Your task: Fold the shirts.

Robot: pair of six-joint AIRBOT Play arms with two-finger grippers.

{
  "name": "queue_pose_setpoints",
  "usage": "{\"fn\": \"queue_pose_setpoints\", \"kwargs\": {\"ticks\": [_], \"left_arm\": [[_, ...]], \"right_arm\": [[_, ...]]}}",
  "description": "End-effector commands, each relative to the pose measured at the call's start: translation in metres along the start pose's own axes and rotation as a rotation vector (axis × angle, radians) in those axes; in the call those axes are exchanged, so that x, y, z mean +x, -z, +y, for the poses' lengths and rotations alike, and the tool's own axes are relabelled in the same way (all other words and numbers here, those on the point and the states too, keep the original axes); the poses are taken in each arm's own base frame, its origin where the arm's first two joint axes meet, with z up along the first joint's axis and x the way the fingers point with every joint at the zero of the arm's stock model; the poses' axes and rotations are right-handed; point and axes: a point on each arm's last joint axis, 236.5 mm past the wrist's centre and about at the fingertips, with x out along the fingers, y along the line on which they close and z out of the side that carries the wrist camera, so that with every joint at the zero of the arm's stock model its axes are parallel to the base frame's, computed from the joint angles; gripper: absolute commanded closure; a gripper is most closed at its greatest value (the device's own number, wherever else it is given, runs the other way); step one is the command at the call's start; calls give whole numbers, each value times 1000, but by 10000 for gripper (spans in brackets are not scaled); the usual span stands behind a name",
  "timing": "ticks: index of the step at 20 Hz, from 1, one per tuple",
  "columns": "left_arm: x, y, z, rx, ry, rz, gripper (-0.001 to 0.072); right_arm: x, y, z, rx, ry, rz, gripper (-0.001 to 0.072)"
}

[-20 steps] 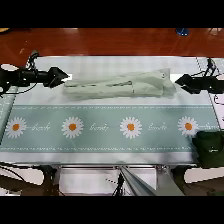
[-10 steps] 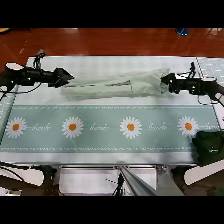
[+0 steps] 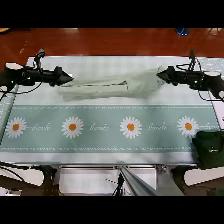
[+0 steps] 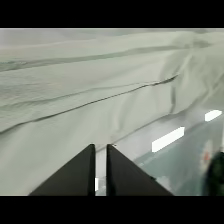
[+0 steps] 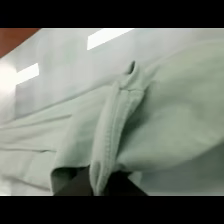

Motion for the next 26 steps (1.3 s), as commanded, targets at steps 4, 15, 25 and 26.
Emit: {"fn": "queue_pose_setpoints", "kwargs": {"ticks": [4, 15, 25, 26], "left_arm": [[12, 6, -75, -58, 257, 22, 684], [107, 106, -168, 93, 297, 251, 684], [181, 216, -221, 133, 274, 404, 684], [189, 232, -221, 124, 275, 437, 684]], "right_arm": [[-48, 44, 27, -77, 116, 208, 688], [-160, 79, 50, -208, 453, 293, 687], [-184, 94, 79, -205, 446, 284, 688], [-185, 97, 80, -204, 444, 292, 688]]}}
